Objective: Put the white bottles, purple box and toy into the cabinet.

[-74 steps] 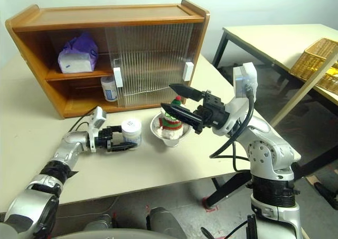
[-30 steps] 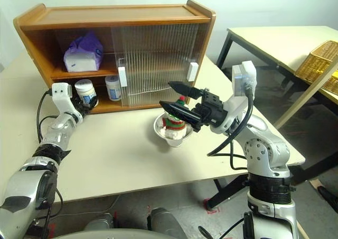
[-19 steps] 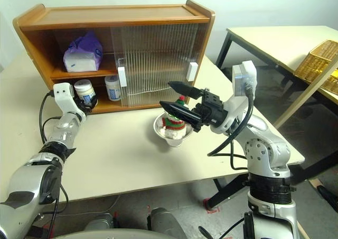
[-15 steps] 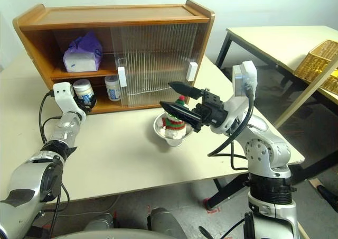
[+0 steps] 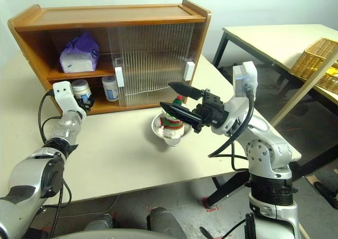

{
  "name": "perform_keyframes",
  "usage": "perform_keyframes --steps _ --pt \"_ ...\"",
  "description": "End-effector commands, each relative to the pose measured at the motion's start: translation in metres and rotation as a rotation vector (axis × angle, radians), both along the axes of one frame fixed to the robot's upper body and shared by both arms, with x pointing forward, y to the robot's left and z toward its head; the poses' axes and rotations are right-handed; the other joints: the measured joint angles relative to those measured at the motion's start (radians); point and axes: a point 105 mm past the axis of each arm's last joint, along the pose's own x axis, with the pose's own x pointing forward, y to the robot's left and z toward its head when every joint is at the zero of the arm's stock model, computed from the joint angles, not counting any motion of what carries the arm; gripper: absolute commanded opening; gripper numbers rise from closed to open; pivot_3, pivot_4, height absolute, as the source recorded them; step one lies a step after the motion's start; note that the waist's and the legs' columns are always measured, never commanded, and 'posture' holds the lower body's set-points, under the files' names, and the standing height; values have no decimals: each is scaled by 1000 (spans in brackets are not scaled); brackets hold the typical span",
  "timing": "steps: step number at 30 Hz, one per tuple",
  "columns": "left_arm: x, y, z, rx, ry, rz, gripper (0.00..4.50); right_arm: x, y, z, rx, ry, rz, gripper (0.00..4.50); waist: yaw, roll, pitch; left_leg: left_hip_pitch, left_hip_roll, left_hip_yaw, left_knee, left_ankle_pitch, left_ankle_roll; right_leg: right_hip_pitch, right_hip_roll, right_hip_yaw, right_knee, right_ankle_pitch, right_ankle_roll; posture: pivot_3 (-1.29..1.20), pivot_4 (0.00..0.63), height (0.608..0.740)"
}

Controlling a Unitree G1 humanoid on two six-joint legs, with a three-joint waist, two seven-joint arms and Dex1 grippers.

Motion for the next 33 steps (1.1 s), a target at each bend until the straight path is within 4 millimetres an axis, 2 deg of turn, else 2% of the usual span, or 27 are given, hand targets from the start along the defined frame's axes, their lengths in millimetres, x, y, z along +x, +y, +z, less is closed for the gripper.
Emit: perform_keyframes --steps 1,7,15,26,33 --pt "3 -5 6 17 -19 -22 4474 0 0 0 -6 0 0 4500 0 0 0 0 0 0 0 0 0 0 0 0 0 0 0 -186 0 740" --pt "5 -9 18 8 -94 -39 4474 2 1 1 -5 1 7 4500 0 0 0 0 -2 -2 0 0 0 1 0 0 0 0 0 -169 0 740" --pt "1 -6 18 -2 -123 -52 4474 5 2 1 -2 3 20 4500 5 0 0 0 -3 -5 0 0 0 1 0 0 0 0 0 -140 0 740" --pt "-21 -2 15 -19 -182 -98 4474 9 7 0 7 2 43 4500 25 0 0 1 -5 -6 0 0 0 2 0 0 0 0 0 -112 0 740" --pt "-63 -55 15 -13 -144 -427 4474 10 6 0 -1 -2 49 4500 48 0 0 1 -7 -6 -1 -1 -3 2 0 0 0 0 -1 -102 0 740"
